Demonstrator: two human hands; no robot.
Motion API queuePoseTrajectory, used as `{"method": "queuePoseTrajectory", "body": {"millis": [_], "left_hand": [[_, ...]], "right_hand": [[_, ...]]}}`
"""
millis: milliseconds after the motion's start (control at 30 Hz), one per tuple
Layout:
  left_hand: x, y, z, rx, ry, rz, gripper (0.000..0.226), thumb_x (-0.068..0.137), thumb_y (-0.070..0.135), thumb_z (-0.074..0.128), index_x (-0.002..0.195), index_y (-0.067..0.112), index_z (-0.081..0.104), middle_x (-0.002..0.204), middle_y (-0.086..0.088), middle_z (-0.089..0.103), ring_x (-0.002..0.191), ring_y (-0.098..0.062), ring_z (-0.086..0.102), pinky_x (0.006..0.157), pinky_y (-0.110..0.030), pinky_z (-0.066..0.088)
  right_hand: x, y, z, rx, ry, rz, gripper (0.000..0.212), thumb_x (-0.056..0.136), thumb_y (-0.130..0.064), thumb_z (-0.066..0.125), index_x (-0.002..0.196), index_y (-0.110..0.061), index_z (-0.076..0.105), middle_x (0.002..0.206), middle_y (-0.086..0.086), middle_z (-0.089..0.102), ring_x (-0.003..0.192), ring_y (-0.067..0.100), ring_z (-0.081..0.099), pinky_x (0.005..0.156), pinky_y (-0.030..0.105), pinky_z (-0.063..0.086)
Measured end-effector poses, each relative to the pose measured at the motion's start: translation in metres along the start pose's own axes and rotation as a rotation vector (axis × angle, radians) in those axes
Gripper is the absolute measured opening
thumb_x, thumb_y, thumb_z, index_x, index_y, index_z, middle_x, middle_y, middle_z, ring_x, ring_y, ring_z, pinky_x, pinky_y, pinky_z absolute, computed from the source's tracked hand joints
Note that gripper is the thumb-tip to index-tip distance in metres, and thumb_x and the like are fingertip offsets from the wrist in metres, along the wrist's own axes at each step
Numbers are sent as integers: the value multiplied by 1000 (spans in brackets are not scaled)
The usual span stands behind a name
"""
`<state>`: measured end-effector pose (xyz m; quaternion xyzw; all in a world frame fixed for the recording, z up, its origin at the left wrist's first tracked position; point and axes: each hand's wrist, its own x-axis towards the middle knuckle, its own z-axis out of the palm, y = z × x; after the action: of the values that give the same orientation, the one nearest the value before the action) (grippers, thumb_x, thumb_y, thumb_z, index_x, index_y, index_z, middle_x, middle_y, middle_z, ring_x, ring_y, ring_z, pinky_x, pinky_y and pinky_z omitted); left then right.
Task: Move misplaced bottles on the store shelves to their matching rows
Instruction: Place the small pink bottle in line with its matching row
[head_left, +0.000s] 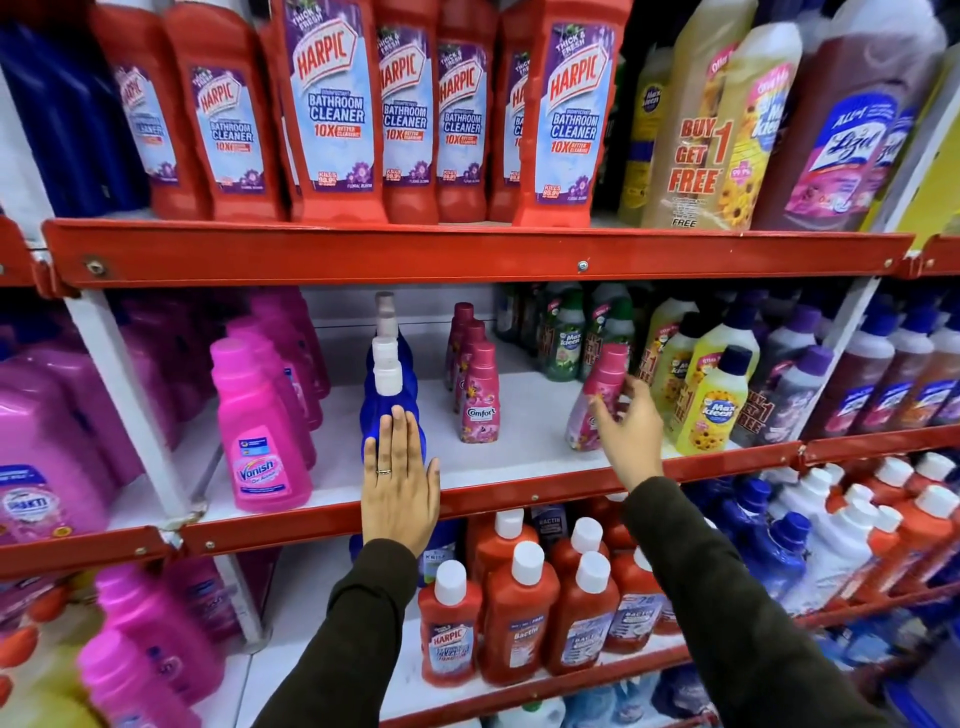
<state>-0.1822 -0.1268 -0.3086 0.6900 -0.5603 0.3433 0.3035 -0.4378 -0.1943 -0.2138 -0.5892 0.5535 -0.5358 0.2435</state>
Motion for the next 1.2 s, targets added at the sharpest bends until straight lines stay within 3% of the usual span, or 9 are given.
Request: {"method": "queuePoseTrajectory", "body": {"millis": [267, 667, 900, 967, 1033, 1100, 1200], "left_hand": [[-1, -1, 0, -11, -6, 3, 70, 100, 34, 25, 154, 1, -4, 162, -16, -15, 152, -27, -12, 125, -40, -8], [-2, -2, 2, -2, -38, -5, 71, 99, 35, 26, 154, 1, -3, 162, -17, -15, 152, -28, -12, 125, -40, -11], [-1, -2, -1, 35, -82, 2, 72, 99, 36, 26, 154, 1, -5, 162, -18, -15, 152, -28, -13, 125, -40, -12], [-1, -2, -3, 34, -107, 1, 73, 99, 37, 27, 154, 1, -4, 162, -18, -15, 152, -28, -13, 125, -40, -12], [-2, 2, -9, -22, -126, -16, 76, 98, 40, 29, 154, 3, -5, 162, -17, -16, 152, -27, -14, 125, -40, -10], [-5, 9, -15, -142, -149, 2, 79, 97, 41, 32, 155, 6, -8, 163, -13, -17, 153, -25, -12, 125, -38, -7], [-7, 33, -30, -392, -242, 38, 74, 100, 37, 31, 155, 11, -11, 164, -6, -15, 153, -17, -6, 126, -33, 3]], "right_hand": [[-46, -18, 56, 47, -196, -127, 50, 91, -34, 69, 134, -20, 48, 129, 2, 62, 116, 15, 60, 101, 35, 52], [-59, -21, 81, 4, -198, -169, 52, 86, -40, 73, 128, -25, 47, 127, -3, 60, 109, 9, 59, 95, 28, 54], [-60, -19, 82, 23, -215, -162, 53, 87, -41, 73, 129, -23, 46, 129, -1, 57, 110, 7, 55, 82, 4, 40], [-61, -17, 82, 46, -242, -136, 63, 86, -45, 72, 136, -21, 42, 135, -1, 50, 116, 7, 52, 88, 8, 42], [-65, -13, 82, 161, -263, -44, 70, 88, -49, 68, 144, -21, 37, 144, 0, 43, 128, 12, 47, 104, 25, 45], [-69, -10, 80, 326, -289, 69, 67, 94, -49, 58, 150, -22, 34, 154, 0, 38, 139, 15, 42, 115, 37, 39], [-72, -7, 78, 459, -344, 170, 54, 104, -39, 42, 154, -19, 33, 156, 0, 39, 135, 9, 43, 111, 26, 37]]}}
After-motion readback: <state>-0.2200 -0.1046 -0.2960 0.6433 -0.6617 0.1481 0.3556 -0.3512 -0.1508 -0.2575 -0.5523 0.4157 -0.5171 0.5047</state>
